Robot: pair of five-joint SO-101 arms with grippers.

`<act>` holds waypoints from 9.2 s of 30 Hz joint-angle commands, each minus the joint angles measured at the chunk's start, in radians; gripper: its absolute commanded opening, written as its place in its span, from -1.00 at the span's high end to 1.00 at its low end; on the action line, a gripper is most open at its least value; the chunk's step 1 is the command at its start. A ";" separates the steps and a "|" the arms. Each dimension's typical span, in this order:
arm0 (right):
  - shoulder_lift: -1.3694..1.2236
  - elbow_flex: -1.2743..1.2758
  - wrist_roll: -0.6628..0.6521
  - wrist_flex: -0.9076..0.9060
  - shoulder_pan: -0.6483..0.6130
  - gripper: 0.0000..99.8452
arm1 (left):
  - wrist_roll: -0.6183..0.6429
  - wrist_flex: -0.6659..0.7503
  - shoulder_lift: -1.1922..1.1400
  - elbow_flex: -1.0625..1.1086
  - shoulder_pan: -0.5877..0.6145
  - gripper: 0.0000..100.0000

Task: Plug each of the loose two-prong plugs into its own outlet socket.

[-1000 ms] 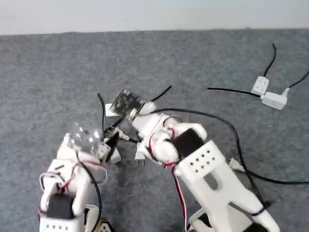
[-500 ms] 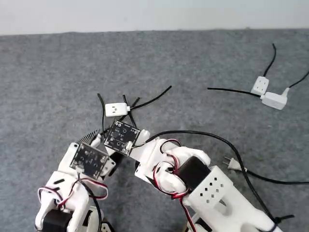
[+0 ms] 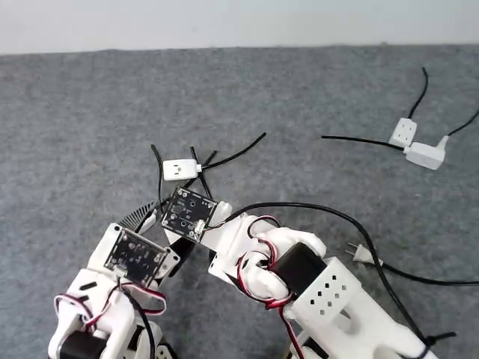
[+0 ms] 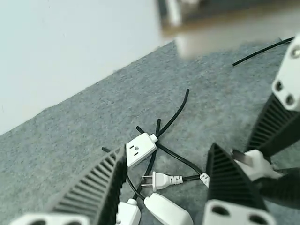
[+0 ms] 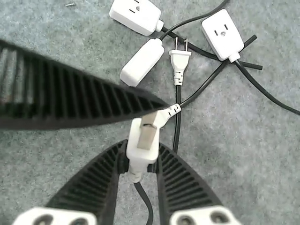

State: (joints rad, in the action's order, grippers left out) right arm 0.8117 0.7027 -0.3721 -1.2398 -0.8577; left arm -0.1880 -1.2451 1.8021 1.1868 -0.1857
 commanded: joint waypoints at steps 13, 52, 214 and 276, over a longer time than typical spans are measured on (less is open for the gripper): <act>0.025 -0.006 -0.009 -0.005 -0.008 0.98 | -0.005 -0.058 0.006 -0.101 -0.144 0.46; 0.038 -0.048 -0.009 -0.070 0.013 0.98 | -0.011 0.091 0.006 0.145 0.031 0.46; -0.113 -0.152 -0.009 -0.068 0.122 0.98 | 0.143 0.321 0.003 0.257 0.451 0.46; -1.672 -1.731 0.606 -0.245 0.179 0.99 | 0.276 0.468 0.003 0.354 0.629 0.46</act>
State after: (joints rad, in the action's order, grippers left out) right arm -0.8777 -0.9651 0.2186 -1.4607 -0.6920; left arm 0.0760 -0.8048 1.8036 1.5505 0.4373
